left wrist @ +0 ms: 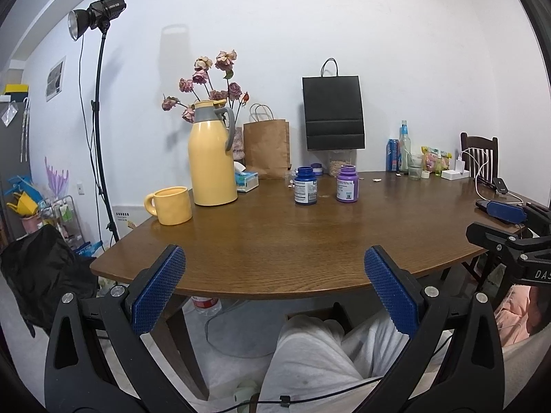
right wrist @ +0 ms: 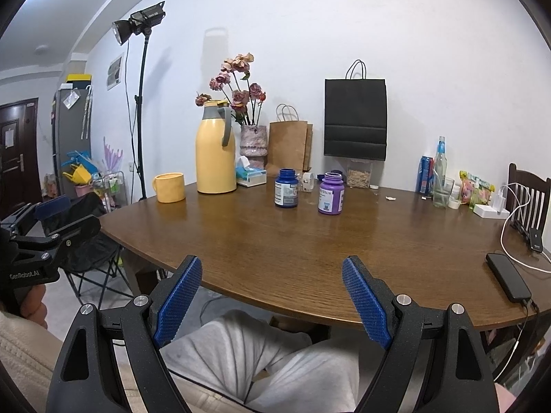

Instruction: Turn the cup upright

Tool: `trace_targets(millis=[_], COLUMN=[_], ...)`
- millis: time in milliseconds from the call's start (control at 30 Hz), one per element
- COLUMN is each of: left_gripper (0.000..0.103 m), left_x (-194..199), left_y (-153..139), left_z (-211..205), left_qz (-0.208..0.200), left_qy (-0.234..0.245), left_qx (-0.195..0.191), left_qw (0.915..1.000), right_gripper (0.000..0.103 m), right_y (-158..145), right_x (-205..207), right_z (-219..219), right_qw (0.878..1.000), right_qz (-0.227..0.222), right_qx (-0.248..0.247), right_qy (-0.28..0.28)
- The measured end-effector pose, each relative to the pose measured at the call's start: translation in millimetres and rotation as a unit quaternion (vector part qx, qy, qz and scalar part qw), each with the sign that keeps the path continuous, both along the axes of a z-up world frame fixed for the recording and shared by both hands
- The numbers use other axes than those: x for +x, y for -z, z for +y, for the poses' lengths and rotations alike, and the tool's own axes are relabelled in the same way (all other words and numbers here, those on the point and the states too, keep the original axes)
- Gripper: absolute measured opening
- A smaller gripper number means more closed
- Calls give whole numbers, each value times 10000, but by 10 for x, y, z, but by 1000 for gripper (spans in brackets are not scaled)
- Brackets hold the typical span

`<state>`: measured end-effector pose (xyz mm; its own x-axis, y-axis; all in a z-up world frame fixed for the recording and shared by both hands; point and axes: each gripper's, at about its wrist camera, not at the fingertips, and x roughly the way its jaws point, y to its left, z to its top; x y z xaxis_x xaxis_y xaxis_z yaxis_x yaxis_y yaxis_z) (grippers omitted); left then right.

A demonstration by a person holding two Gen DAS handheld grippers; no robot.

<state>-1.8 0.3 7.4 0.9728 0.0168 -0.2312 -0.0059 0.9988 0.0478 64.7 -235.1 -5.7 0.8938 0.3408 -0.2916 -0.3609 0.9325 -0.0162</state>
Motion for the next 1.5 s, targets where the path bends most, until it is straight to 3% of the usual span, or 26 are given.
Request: trace_targets(millis=[1500], left_gripper=[103], left_x=[-1], left_y=[23], left_z=[-5], left_qz=[17], left_qy=[17], left_qx=[-7], left_qw=[10000], right_gripper=[88], right_y=[43], right_x=[8], right_z=[3], right_qw=[10000], right_qz=[81], right_qx=[36], right_qy=[9])
